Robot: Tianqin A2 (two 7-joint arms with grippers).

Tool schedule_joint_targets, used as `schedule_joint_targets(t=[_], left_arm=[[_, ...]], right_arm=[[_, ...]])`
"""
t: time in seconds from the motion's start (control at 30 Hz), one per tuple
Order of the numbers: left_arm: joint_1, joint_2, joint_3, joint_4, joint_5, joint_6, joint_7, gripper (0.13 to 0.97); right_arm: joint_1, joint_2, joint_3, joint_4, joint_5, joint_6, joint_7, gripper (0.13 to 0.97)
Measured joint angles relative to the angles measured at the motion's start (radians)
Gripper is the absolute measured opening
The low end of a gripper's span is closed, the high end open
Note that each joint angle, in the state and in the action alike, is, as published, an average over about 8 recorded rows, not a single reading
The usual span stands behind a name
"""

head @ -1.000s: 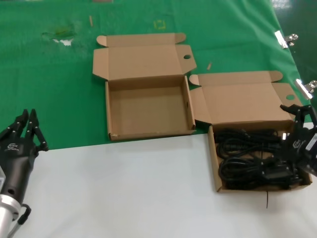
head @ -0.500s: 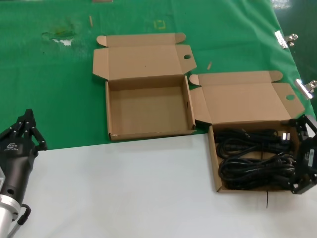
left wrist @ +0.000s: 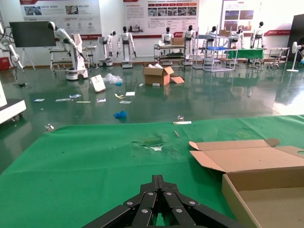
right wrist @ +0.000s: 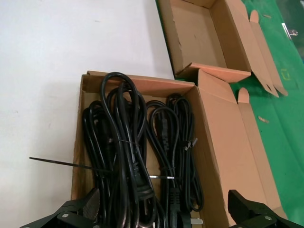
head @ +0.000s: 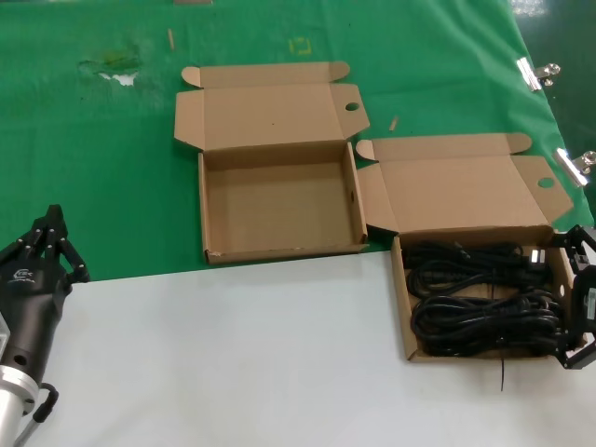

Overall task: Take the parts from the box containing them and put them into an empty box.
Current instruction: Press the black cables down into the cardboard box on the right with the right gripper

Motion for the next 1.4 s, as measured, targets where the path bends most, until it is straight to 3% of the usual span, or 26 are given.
schedule_joint_targets(t=[0.27, 0.57, 0.87, 1.13, 1.27, 1.4], left_arm=[[0.000, 0.000, 0.000, 0.000, 0.000, 0.000, 0.000, 0.140], [0.000, 0.000, 0.000, 0.000, 0.000, 0.000, 0.000, 0.140], [0.000, 0.000, 0.000, 0.000, 0.000, 0.000, 0.000, 0.140], [0.000, 0.000, 0.000, 0.000, 0.000, 0.000, 0.000, 0.140], [0.000, 0.000, 0.000, 0.000, 0.000, 0.000, -0.001, 0.140], [0.000, 0.000, 0.000, 0.000, 0.000, 0.000, -0.001, 0.140]], right_arm=[[-0.011, -0.018, 0.034, -0.022, -0.013, -0.014, -0.007, 0.912], [-0.025, -0.036, 0.057, -0.038, -0.034, -0.019, -0.006, 0.794], [-0.028, -0.053, 0.074, -0.043, -0.048, -0.024, -0.001, 0.611], [-0.023, -0.064, 0.084, -0.051, -0.058, -0.030, 0.003, 0.397], [-0.023, -0.067, 0.089, -0.054, -0.061, -0.032, 0.004, 0.397], [-0.023, -0.068, 0.095, -0.055, -0.063, -0.034, 0.005, 0.320]])
